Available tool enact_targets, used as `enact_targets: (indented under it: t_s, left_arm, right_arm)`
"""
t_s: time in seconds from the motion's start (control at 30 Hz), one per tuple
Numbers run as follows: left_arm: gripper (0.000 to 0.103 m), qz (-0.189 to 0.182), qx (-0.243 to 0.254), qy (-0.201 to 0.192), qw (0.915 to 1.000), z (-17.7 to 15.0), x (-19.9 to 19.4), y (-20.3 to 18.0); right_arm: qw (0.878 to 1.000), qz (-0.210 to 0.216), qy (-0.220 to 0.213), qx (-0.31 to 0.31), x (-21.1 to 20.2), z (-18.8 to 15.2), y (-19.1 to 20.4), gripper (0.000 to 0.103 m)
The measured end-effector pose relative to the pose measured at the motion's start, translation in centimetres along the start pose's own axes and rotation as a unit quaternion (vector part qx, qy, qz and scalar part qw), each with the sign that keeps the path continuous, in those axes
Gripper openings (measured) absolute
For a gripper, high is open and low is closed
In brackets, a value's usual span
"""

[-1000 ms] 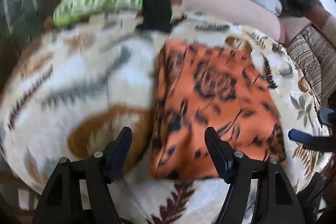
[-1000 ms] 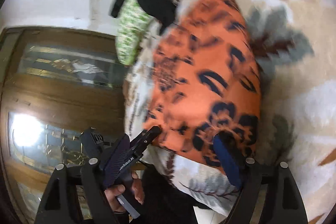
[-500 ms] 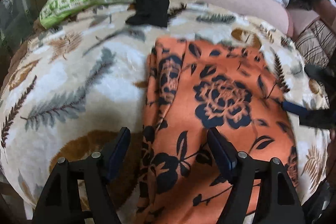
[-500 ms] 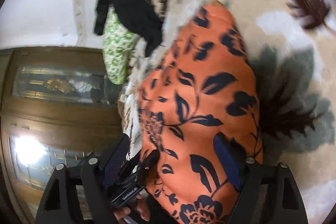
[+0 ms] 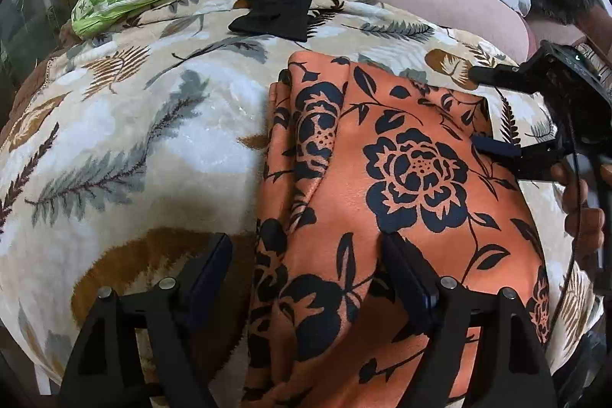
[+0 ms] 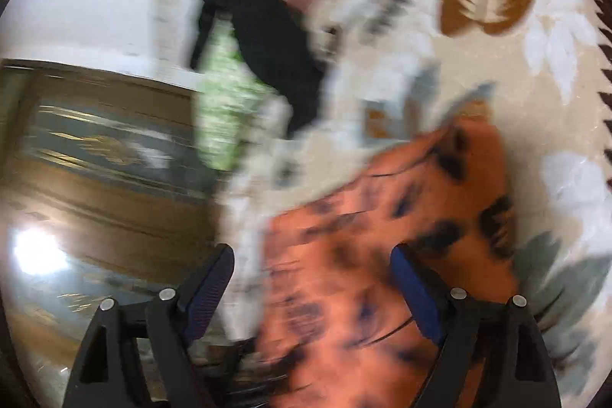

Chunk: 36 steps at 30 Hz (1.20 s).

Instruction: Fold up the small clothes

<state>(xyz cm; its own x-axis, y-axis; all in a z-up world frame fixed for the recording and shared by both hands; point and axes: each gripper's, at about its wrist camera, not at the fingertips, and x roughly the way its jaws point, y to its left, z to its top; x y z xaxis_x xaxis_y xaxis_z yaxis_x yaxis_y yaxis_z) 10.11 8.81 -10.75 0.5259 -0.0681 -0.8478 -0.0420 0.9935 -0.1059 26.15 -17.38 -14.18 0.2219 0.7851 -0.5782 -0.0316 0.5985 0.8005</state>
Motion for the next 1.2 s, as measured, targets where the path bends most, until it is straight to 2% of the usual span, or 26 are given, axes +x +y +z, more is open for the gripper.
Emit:
enact_targets:
  t_s: [0.03,0.1,0.23,0.4,0.53,0.57,0.77,0.93,1.2]
  left_arm:
    - [0.082,0.0,0.005,-0.004,1.0,-0.1,-0.5,0.1]
    - [0.081,-0.002,0.004,-0.015,0.9999,-0.4,-1.4,0.3]
    - [0.081,-0.006,-0.001,-0.025,0.9997,-1.7,-3.2,0.5]
    - [0.081,0.001,-0.011,-0.021,0.9997,-3.5,-5.0,0.5]
    - [0.081,0.004,-0.01,-0.034,0.9994,-4.1,-6.9,0.2]
    - [0.081,0.006,-0.008,-0.038,0.9992,-4.2,-7.4,0.1]
    - [0.081,0.01,0.002,-0.047,0.9988,-4.6,-9.3,-0.6]
    - [0.081,0.01,0.003,-0.049,0.9988,-4.9,-9.8,-0.7]
    - [0.081,0.016,0.004,-0.047,0.9988,-4.9,-10.0,-0.9]
  right_arm:
    - [1.0,0.015,-0.012,0.009,-0.6,-0.3,-0.1,0.085]
    - [0.997,0.06,-0.023,-0.029,-2.8,-2.0,1.8,0.085]
    - [0.996,0.069,-0.044,-0.045,-7.0,-6.8,2.6,0.086]
    - [0.998,0.04,-0.035,-0.042,-8.7,-16.2,1.6,0.086]
    - [0.998,0.027,-0.047,-0.045,-9.8,-21.3,1.5,0.086]
    - [0.997,0.011,-0.051,-0.05,-10.0,-22.1,1.6,0.086]
    - [0.987,-0.07,-0.081,-0.117,-11.8,-23.6,4.6,0.086]
    - [0.98,-0.084,-0.087,-0.158,-11.9,-24.1,7.1,0.086]
    - [0.983,-0.075,-0.082,-0.144,-11.6,-24.6,6.8,0.086]
